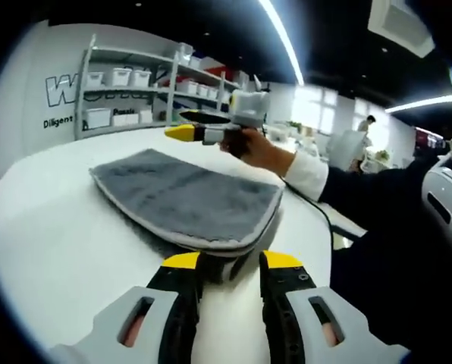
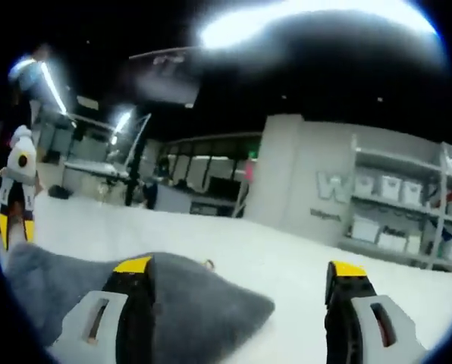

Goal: Open the folded towel by lifting each exposed corner and separating the folded layers until the towel lies flat within the target outline without major curled edges

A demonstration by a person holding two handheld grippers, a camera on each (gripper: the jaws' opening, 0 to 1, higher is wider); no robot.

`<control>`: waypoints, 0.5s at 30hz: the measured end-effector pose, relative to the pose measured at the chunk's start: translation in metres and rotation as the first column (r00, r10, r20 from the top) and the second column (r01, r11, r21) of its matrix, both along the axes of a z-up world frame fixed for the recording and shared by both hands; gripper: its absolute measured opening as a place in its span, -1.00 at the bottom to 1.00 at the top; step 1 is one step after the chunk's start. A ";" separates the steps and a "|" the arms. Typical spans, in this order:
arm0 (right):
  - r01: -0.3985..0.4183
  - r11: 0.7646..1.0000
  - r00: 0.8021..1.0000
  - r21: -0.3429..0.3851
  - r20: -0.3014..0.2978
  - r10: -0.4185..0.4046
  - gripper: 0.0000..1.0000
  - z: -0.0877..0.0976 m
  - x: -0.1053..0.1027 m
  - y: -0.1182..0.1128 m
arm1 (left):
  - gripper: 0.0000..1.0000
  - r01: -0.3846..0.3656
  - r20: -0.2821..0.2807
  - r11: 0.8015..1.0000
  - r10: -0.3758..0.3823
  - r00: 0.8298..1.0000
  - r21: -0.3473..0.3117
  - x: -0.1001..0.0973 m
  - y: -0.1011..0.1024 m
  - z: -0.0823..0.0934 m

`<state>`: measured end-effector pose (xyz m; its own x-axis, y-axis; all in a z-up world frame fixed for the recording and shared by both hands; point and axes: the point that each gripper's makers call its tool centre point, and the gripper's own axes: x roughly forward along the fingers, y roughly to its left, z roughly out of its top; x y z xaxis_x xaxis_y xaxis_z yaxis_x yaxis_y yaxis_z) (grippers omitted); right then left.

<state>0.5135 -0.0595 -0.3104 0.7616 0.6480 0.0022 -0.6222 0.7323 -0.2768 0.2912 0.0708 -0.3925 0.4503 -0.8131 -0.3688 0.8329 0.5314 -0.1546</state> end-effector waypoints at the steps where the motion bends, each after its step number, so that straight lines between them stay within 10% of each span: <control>1: -0.011 1.000 1.000 -0.015 -0.001 0.011 0.98 -0.002 -0.001 0.003 | -0.42 0.003 -0.008 1.000 -0.003 1.000 -0.016 0.000 -0.001 0.001; 15: -0.236 0.968 0.970 -0.086 0.039 0.241 0.78 -0.003 -0.056 0.061 | -0.51 0.024 0.102 0.997 -0.016 0.995 -0.074 0.003 -0.019 0.017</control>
